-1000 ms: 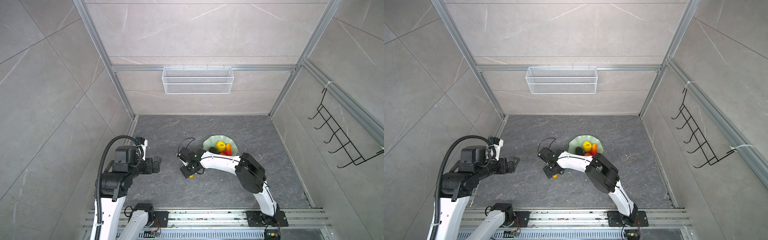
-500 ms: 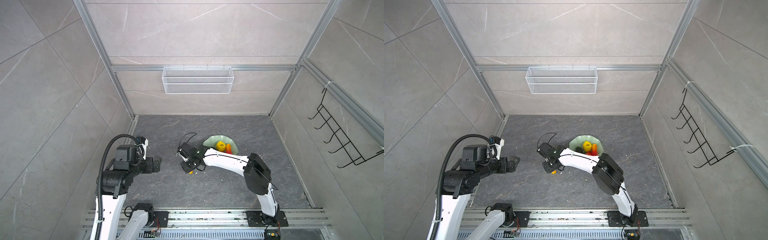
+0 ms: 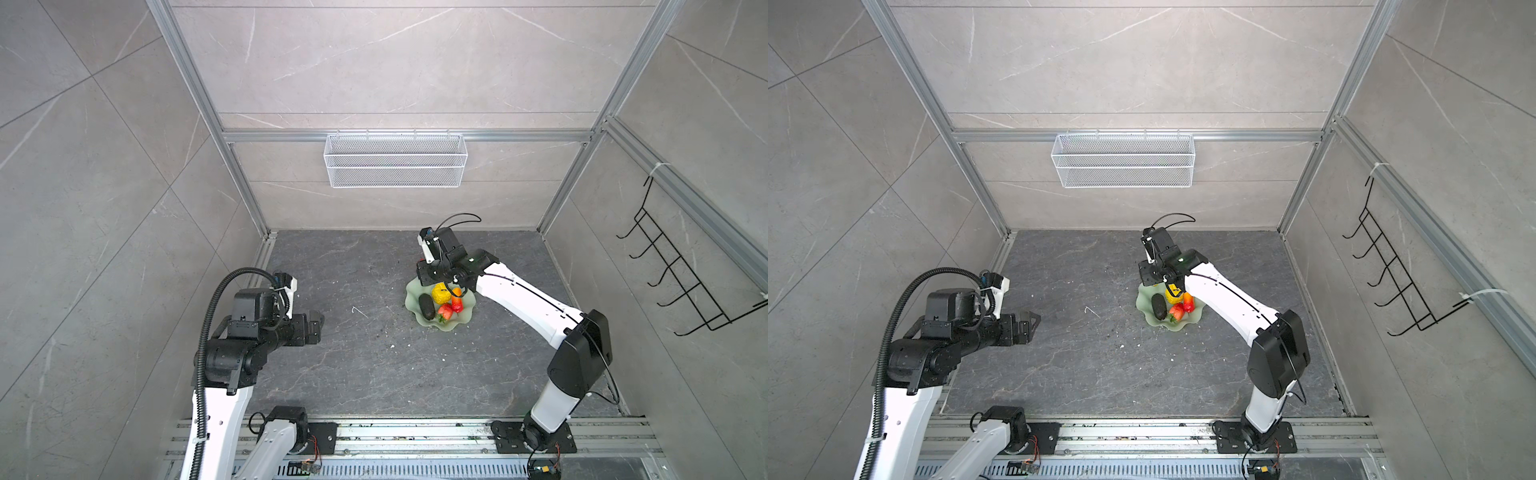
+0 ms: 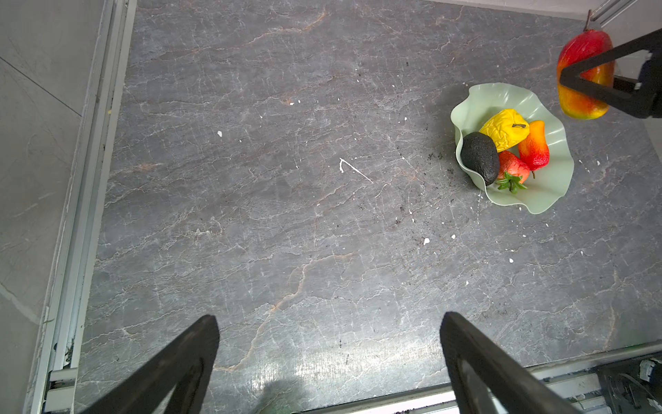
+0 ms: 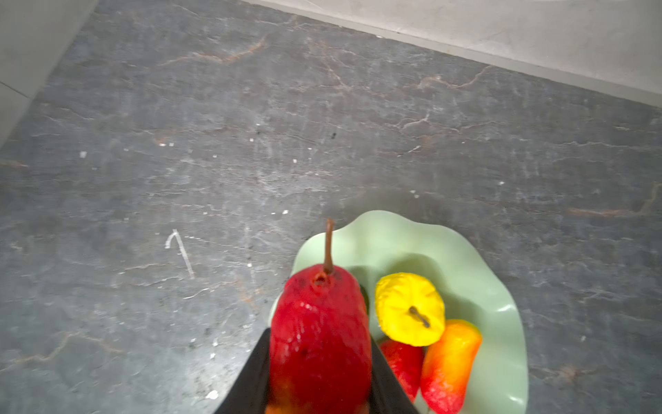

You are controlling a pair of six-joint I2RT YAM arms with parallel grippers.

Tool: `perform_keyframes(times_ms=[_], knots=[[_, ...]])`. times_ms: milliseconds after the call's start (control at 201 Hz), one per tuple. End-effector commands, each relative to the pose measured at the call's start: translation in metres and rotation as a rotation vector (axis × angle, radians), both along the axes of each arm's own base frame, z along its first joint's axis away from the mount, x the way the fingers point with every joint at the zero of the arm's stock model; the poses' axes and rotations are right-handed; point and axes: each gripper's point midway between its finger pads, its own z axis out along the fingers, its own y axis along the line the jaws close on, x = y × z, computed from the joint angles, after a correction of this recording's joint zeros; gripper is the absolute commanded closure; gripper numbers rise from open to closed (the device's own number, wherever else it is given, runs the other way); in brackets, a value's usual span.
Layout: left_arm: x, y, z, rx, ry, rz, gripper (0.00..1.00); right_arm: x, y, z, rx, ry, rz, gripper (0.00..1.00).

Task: Arrange fruit in a fruit bowl
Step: Place the fruit in the fruit bowl.

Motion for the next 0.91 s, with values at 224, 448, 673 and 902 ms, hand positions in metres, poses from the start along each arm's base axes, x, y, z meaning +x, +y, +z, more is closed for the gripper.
perform_keyframes(times_ms=[224,448,673,902], knots=[[-0.002,-0.002,0.009,-0.009,-0.028,-0.011,0.00,0.031,-0.003,-0.063,-0.064,0.005,0.074,0.65],[-0.003,-0.001,0.009,-0.005,-0.023,-0.008,0.00,0.035,-0.010,-0.091,-0.099,0.037,0.061,0.65],[0.001,-0.001,0.003,-0.003,-0.007,-0.010,0.00,0.033,-0.020,-0.118,-0.118,0.073,0.036,0.65],[0.001,-0.001,0.003,0.004,-0.006,-0.014,0.00,0.037,-0.022,-0.128,-0.124,0.083,0.028,0.61]])
